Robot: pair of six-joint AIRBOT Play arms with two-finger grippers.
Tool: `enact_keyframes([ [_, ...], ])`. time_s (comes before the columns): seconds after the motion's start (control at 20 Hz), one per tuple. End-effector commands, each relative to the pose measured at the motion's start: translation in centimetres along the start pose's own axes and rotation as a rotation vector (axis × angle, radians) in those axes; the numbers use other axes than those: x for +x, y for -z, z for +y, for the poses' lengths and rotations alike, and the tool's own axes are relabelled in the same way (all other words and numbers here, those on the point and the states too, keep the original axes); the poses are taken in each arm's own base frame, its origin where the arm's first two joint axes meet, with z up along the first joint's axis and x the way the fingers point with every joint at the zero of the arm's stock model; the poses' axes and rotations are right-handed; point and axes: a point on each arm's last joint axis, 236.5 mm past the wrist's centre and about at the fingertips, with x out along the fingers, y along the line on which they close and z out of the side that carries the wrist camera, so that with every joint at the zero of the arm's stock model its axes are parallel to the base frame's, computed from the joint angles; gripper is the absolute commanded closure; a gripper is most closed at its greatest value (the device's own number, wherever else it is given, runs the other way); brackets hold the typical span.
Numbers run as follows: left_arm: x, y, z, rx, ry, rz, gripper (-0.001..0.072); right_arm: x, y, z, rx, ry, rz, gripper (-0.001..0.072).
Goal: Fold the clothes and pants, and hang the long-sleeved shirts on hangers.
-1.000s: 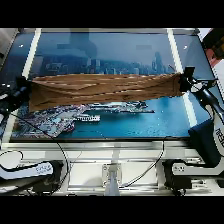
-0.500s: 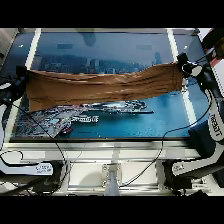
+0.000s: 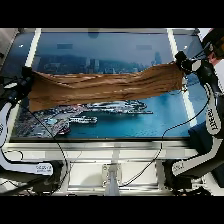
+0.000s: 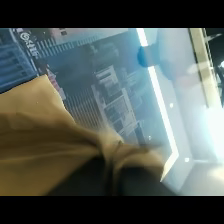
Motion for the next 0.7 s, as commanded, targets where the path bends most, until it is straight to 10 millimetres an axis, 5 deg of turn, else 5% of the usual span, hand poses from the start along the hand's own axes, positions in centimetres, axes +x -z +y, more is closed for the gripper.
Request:
enact_keyframes([
  [0.0,0.1,0.2,0.1,0.024,-0.002,0.004,-0.0013,0.1,-0.6,0.3,-0.017,-0.009,-0.022,0.0251],
  [0.05,0.0,0.5,-0.2,0.067,0.008,0.021,0.0005,0.0,-0.6,0.3,-0.060,-0.008,-0.021,0.0190],
  [0.25,-1.5,0.6,-1.8,0.303,0.048,0.061,0.0006,-0.9,-0.3,-0.1,-0.301,0.012,0.017,0.0189],
  [0.35,-2.9,-1.1,-2.6,0.356,0.064,0.043,0.0006,-2.0,-0.9,-1.7,-0.307,0.050,0.042,0.0189],
  [0.5,-5.3,-4.0,-2.9,0.334,0.091,0.045,0.0006,-4.0,-0.8,-6.8,-0.156,0.156,0.147,0.0141],
  [0.65,-7.4,-5.5,-1.7,0.300,0.106,0.112,0.0006,-6.8,3.5,-13.6,0.021,0.325,0.383,0.0121],
])
